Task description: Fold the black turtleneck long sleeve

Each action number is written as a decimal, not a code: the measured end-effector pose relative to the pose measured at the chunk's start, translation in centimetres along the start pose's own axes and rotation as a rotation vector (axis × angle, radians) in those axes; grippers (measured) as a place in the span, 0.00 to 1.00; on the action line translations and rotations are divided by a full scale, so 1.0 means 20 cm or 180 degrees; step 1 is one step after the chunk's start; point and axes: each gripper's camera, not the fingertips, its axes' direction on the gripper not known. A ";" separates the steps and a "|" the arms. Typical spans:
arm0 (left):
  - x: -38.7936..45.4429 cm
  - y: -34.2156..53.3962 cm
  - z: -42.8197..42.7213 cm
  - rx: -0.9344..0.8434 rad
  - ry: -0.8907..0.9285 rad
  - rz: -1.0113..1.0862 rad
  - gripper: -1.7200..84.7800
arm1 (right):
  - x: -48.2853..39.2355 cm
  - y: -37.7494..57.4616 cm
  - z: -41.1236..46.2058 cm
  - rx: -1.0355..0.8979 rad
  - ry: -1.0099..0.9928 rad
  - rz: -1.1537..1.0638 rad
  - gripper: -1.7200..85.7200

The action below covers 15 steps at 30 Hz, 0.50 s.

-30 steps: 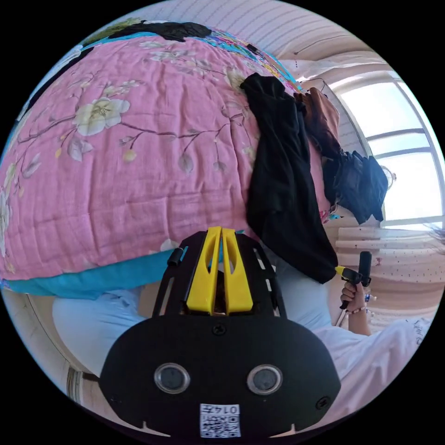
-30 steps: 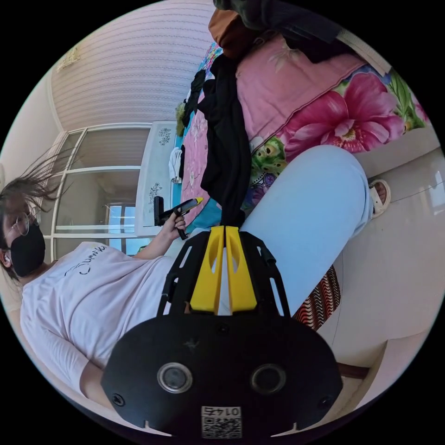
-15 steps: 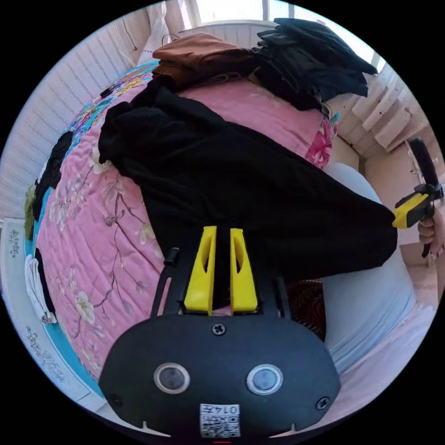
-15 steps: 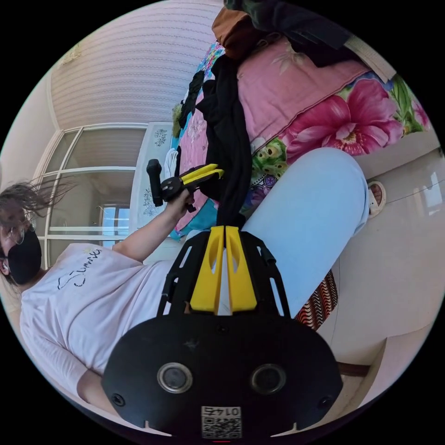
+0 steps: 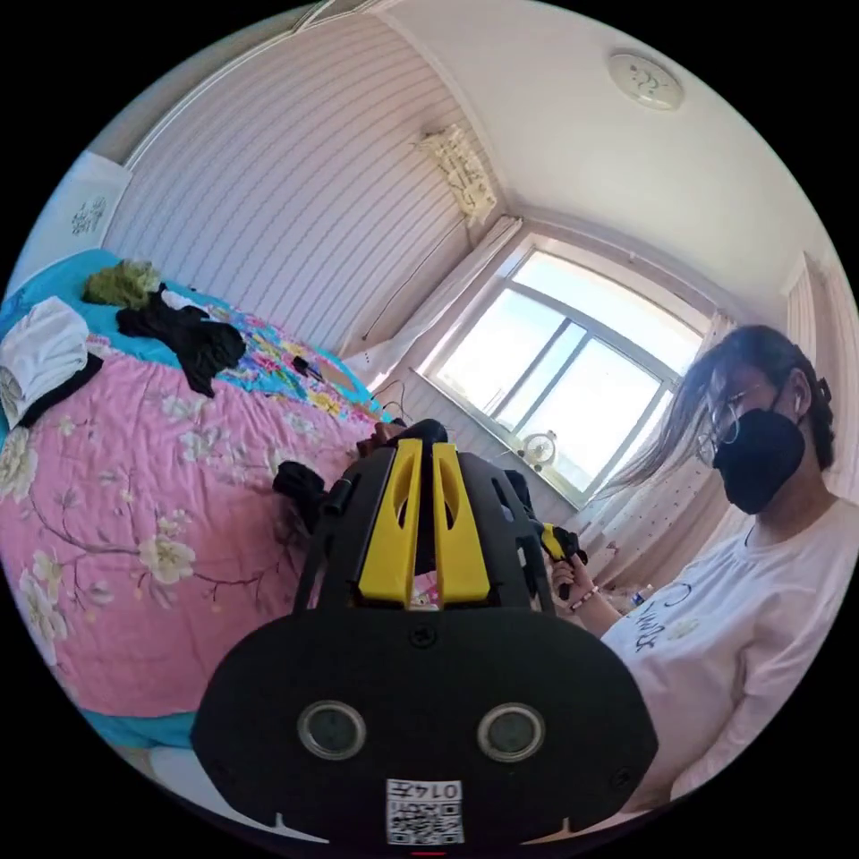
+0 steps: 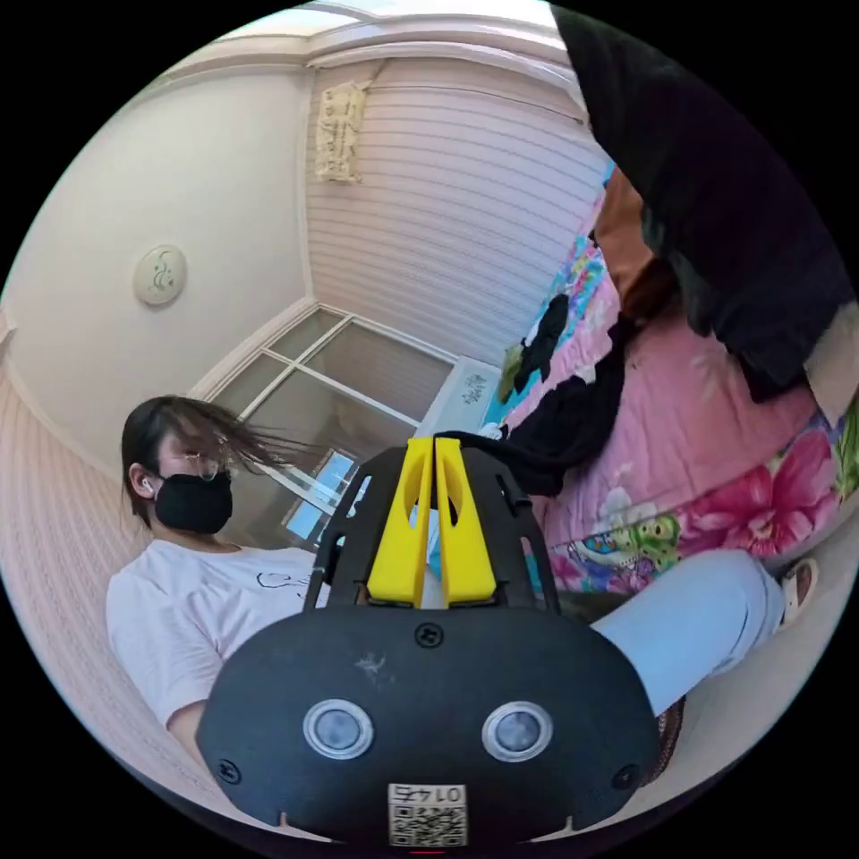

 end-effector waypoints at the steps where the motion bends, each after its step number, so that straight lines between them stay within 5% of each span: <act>1: 0.06 -0.07 -0.07 0.0081 0.0062 0.0089 0.01 | -0.17 -0.11 0.01 0.0017 -0.0117 -0.0375 0.02; 8: 0.70 -0.85 -0.81 0.0686 0.0356 0.0985 0.01 | -1.36 -0.68 0.18 -0.0111 -0.0337 -0.2115 0.02; 15: 0.46 -1.32 -0.96 0.0494 -0.0704 0.0766 0.01 | -1.73 -1.17 0.67 -0.0546 0.0496 -0.2356 0.02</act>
